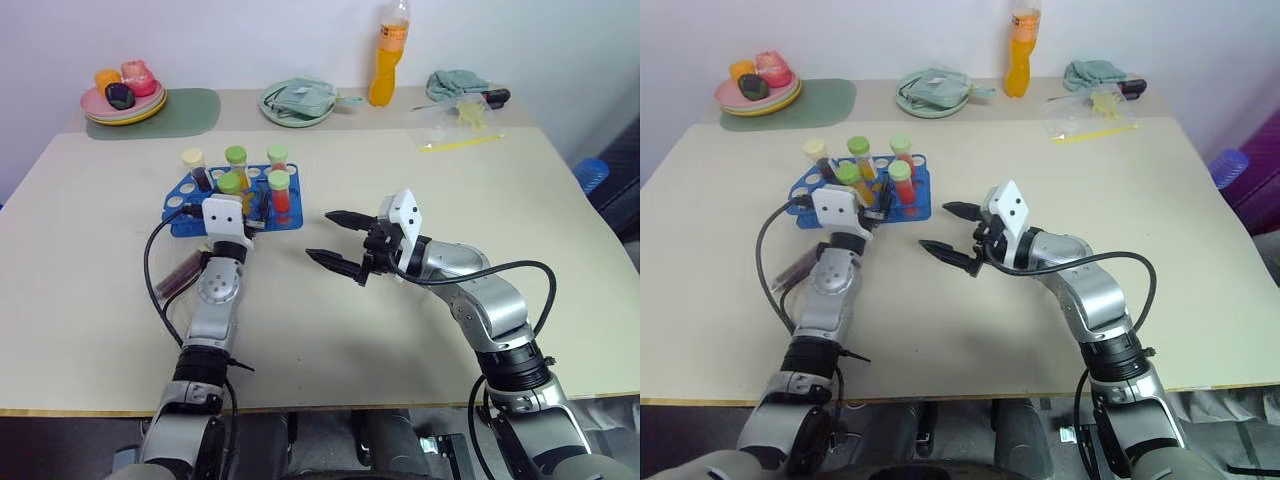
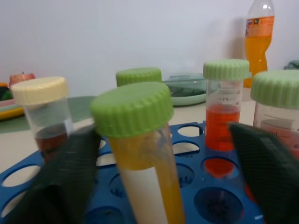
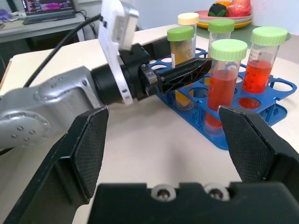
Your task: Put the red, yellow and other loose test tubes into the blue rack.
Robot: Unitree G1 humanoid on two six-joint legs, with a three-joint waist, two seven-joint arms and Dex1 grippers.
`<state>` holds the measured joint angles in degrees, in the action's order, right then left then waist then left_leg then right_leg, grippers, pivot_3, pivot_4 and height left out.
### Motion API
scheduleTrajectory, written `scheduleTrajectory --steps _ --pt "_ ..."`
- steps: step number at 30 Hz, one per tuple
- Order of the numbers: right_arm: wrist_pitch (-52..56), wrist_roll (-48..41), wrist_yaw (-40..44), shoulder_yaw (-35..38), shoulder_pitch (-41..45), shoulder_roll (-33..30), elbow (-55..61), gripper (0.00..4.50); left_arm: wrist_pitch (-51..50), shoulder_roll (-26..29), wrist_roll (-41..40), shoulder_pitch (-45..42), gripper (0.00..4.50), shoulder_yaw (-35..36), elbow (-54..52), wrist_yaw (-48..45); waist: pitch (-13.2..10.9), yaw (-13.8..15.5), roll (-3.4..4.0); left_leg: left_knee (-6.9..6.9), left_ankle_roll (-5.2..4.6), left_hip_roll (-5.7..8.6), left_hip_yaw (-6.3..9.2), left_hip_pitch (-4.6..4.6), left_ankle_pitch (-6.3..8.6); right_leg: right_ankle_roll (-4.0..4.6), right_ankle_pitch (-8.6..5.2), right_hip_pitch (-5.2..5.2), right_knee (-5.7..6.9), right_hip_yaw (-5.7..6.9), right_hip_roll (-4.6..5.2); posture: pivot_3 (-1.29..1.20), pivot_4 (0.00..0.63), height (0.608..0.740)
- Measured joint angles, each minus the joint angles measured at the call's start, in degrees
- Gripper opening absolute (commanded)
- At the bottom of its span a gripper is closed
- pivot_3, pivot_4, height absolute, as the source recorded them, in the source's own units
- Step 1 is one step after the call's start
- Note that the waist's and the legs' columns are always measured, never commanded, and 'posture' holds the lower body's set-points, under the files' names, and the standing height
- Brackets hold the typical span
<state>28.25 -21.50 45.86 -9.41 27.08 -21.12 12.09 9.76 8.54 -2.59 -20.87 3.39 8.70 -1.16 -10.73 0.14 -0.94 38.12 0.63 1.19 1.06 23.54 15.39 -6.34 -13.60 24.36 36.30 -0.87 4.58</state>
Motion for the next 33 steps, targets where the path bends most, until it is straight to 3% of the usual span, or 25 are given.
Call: scheduleTrajectory --steps 5,8,10,12,14,16,20,26,33 --pt "0.1 -0.2 0.6 0.4 0.1 -1.1 1.2 4.16 -23.4 11.1 -6.2 6.6 4.33 3.9 -24.9 -5.8 0.0 -0.8 0.01 -0.03 0.00 -0.04 0.06 -0.01 0.00 0.01 0.00 -0.01 0.03 0.00 -0.01 0.00 0.150 0.729" --pt "0.2 -0.9 3.2 0.4 0.2 -3.4 1.4 4.16 -44.6 23.7 -15.7 8.1 4.42 9.3 -36.4 -12.2 0.0 -0.8 0.01 -0.02 0.00 -0.03 0.12 -0.01 0.00 0.01 -0.02 -0.03 0.05 0.03 -0.02 0.00 0.150 0.729" --pt "0.6 -1.8 6.1 0.2 0.4 -5.5 1.5 4.16 -56.3 31.4 -20.6 7.5 4.42 12.4 -38.9 -15.9 0.0 -0.8 0.02 -0.01 0.00 -0.01 0.14 -0.04 0.00 0.00 -0.03 -0.08 0.04 0.04 -0.03 0.00 0.150 0.729" --pt "0.9 -2.6 10.4 -0.4 0.5 -8.5 2.0 4.16 -71.0 43.3 -24.5 6.1 4.42 13.9 -38.4 -20.4 -0.1 -0.9 0.00 -0.02 -0.01 -0.01 0.14 -0.06 0.00 -0.03 -0.06 -0.11 0.04 0.05 -0.07 0.00 0.150 0.729" --pt "1.1 -3.2 13.0 -0.9 0.6 -9.4 2.0 4.16 -80.8 49.4 -27.2 2.1 4.42 13.0 -36.4 -23.8 -0.1 -0.8 0.01 -0.02 -0.01 -0.01 0.17 -0.10 0.01 -0.07 -0.09 -0.17 0.04 0.06 -0.07 0.00 0.150 0.729" --pt "1.1 -3.6 14.5 -2.0 1.0 -9.4 2.4 4.16 -86.0 52.0 -29.4 -2.1 4.42 9.2 -34.0 -27.0 -0.1 -0.7 0.02 -0.02 -0.01 0.00 0.16 -0.11 0.00 -0.07 -0.09 -0.19 0.03 0.06 -0.06 0.00 0.150 0.729" --pt "1.2 -4.0 17.0 -3.7 1.4 -9.9 4.2 4.16 -91.8 56.3 -31.1 -11.6 4.42 -6.6 -25.9 -34.9 -0.1 -0.9 0.01 -0.03 0.00 0.06 0.15 -0.10 0.00 -0.07 -0.09 -0.18 0.03 0.06 -0.07 0.00 0.150 0.729" --pt "1.3 -4.0 17.2 -3.8 0.6 -10.7 6.1 4.16 -90.3 55.1 -27.0 -19.8 4.42 -23.3 -17.4 -40.7 -0.1 -0.9 0.00 -0.03 0.00 0.08 0.10 -0.07 0.00 -0.07 -0.09 -0.13 0.02 0.04 -0.07 0.00 0.150 0.729" --pt "2.2 -4.1 15.5 -3.7 -1.8 -11.3 9.2 4.16 -86.6 54.4 -20.9 -23.4 4.42 -30.4 -10.1 -44.6 -0.1 -0.9 -0.02 -0.01 0.00 0.07 0.10 -0.04 0.00 -0.07 -0.09 -0.10 0.03 0.03 -0.07 0.00 0.150 0.729"
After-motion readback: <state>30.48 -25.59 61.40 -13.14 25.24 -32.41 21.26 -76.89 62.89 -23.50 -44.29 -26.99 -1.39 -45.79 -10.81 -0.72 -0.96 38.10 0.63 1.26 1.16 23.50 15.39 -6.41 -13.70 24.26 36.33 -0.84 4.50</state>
